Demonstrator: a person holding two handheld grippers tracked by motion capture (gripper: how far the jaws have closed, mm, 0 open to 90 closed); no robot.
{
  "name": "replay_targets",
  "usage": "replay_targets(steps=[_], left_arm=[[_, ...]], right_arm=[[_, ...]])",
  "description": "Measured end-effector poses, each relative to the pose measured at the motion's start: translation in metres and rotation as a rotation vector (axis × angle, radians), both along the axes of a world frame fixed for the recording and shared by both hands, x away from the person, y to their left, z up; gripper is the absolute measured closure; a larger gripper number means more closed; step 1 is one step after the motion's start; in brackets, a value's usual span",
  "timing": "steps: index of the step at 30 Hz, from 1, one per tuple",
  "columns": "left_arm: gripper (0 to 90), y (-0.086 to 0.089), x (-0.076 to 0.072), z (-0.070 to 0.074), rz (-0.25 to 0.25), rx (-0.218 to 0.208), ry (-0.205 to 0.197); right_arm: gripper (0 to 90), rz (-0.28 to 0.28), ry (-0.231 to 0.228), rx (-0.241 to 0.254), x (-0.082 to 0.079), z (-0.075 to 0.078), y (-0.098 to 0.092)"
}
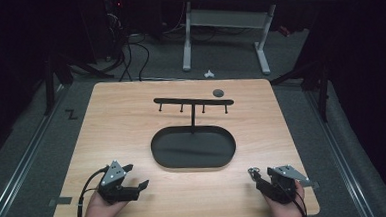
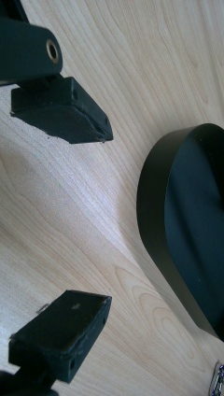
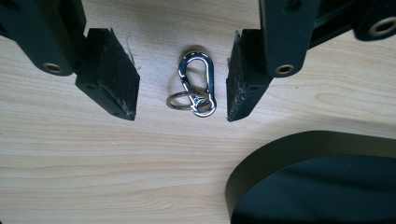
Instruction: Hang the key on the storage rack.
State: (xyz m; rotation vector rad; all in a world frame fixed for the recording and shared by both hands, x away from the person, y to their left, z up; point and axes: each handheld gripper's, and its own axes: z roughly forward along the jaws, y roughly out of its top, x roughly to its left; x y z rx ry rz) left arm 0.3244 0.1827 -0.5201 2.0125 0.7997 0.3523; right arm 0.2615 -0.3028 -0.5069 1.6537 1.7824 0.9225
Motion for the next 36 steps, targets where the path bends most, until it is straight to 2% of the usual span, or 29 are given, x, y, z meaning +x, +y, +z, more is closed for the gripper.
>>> replay_targets(steps=[2, 4, 8, 10, 17, 22, 28, 35, 36], left_arm=[[17.9, 0.0, 0.0, 0.0, -0.001, 0.001, 0.001], [17.9, 0.0, 0.0, 0.0, -0.003, 0.002, 0.002], [18.0, -0.001, 0.0, 0.0, -0.006, 0.005, 0.002], [18.0, -0.001, 0.0, 0.0, -0.008, 0.005, 0.002], [18.0, -0.002, 0.0, -0.001, -0.01, 0.006, 0.003], [18.0, -0.001, 0.0, 0.0, -0.011, 0.007, 0.001], [18.0, -0.001, 0.0, 0.0, -0.015, 0.004, -0.001], [18.0, -0.002, 0.0, 0.0, -0.015, 0.008, 0.001], [18.0, -0.002, -0.001, 0.0, -0.015, 0.008, 0.002]], right_arm=[[44.8, 0.012, 0.005, -0.002, 0.0, 0.0, 0.0], [40.7, 0.023, -0.001, -0.022, 0.0, 0.0, -0.001], [36.6, 0.022, -0.006, 0.0, 0.001, 0.0, -0.001], [35.7, 0.026, 0.01, -0.001, 0.002, 0.0, -0.001], [35.4, 0.067, 0.037, -0.059, 0.003, -0.001, 0.004], [35.8, 0.048, 0.102, -0.069, 0.006, -0.002, 0.003], [37.1, 0.061, 0.155, -0.14, 0.008, -0.002, 0.002], [35.6, 0.065, 0.217, -0.083, 0.01, 0.0, -0.002], [35.6, 0.063, 0.232, -0.088, 0.01, 0.001, -0.001]])
